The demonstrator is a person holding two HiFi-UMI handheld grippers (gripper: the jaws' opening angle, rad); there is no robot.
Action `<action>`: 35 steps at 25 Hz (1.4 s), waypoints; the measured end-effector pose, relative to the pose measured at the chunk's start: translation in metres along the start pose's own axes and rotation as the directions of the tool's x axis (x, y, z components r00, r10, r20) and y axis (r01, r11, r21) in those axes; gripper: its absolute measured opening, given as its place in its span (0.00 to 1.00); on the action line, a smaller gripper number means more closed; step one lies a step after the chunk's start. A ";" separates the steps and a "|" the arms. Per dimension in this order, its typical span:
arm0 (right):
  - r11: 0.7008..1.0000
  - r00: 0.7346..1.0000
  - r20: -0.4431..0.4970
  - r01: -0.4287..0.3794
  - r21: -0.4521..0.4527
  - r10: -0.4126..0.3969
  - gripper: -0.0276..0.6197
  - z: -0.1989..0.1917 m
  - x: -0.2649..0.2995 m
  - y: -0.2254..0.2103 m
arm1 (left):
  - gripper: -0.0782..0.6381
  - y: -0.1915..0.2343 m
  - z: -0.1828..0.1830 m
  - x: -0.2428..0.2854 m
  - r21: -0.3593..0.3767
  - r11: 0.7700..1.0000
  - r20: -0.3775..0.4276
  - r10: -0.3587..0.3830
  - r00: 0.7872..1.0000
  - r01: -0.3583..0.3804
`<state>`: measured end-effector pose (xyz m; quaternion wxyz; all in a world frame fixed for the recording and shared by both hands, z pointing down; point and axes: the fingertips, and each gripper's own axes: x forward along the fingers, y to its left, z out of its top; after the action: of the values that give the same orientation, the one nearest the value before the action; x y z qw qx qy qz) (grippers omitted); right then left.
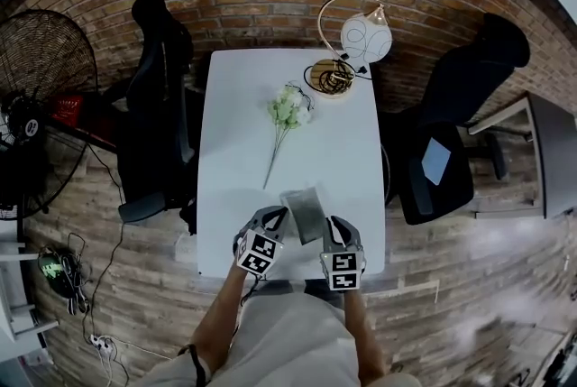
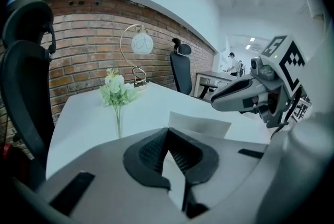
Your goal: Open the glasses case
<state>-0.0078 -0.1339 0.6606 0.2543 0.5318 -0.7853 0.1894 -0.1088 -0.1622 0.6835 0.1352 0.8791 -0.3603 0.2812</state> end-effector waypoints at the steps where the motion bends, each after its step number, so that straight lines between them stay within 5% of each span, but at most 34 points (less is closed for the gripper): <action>1: 1.000 1.000 0.015 0.003 -0.005 -0.003 0.11 0.005 -0.003 0.000 | 0.12 0.001 0.006 -0.003 0.000 1.000 0.020 0.006 1.000 -0.006; 20: 0.998 0.949 0.316 0.026 -0.053 -0.008 0.05 0.117 -0.077 0.007 | 0.12 0.001 0.119 -0.078 -0.020 0.998 0.342 0.064 0.938 -0.060; 35: 0.998 0.941 0.338 0.033 -0.058 -0.011 0.05 0.129 -0.082 -0.004 | 0.12 -0.001 0.140 -0.082 -0.010 0.997 0.383 0.074 0.921 -0.076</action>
<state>-0.0049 -0.1482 0.5087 0.1349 0.5569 -0.8168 0.0677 -0.1003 -0.1769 0.5220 0.0489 0.9030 -0.4125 0.1099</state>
